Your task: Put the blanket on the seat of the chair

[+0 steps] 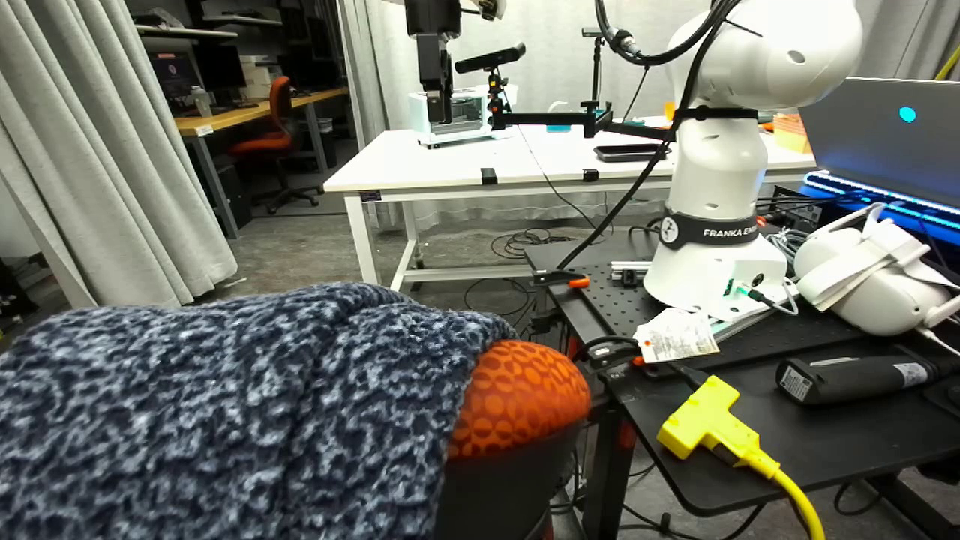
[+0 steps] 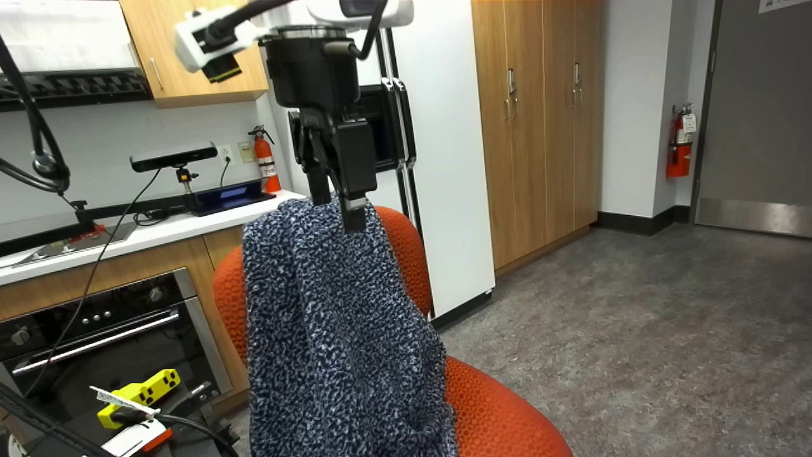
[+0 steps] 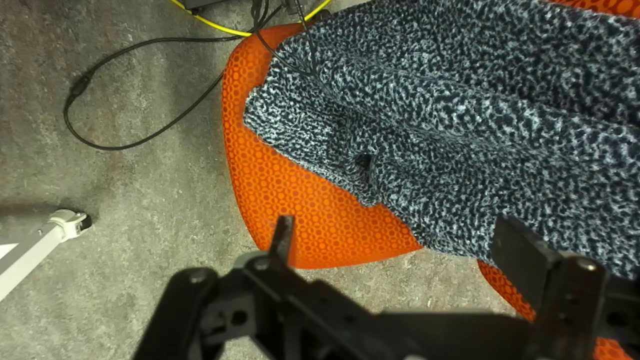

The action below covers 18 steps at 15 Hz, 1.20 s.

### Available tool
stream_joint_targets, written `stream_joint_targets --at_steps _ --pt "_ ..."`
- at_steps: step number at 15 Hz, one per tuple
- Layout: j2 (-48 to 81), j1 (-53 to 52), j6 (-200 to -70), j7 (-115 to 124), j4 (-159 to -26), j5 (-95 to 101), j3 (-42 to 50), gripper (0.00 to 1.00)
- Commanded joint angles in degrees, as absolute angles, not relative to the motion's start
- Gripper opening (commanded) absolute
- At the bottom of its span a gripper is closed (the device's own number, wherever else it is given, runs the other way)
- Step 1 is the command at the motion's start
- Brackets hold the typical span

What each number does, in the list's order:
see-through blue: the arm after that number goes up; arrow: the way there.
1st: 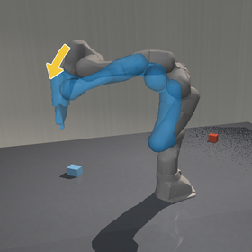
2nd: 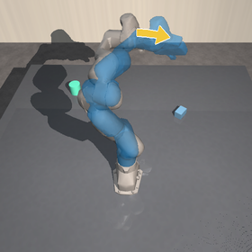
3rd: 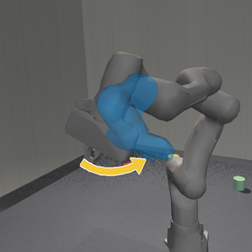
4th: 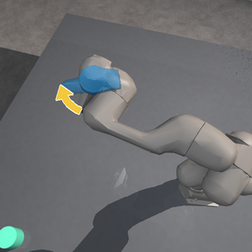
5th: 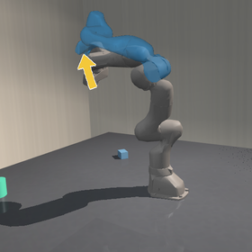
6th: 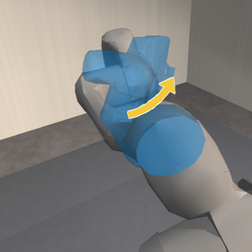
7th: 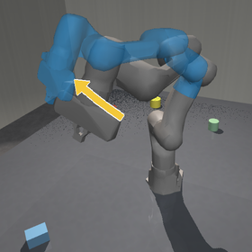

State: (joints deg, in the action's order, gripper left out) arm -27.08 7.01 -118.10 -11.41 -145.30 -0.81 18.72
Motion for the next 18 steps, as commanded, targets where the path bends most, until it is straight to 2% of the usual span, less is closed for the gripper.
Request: stream_joint_targets --at_steps 1,15,16,18 --pt "-26.8 8.6 -118.0 -12.1 -145.2 -1.6 17.3 1.00" --pt "-25.9 8.6 -117.4 -15.0 -144.4 2.3 16.5 1.00" --pt "-19.3 5.1 -122.5 -13.2 -142.8 0.1 14.1 1.00" --pt "-17.8 3.6 -124.9 -13.4 -143.4 -1.0 12.2 1.00"
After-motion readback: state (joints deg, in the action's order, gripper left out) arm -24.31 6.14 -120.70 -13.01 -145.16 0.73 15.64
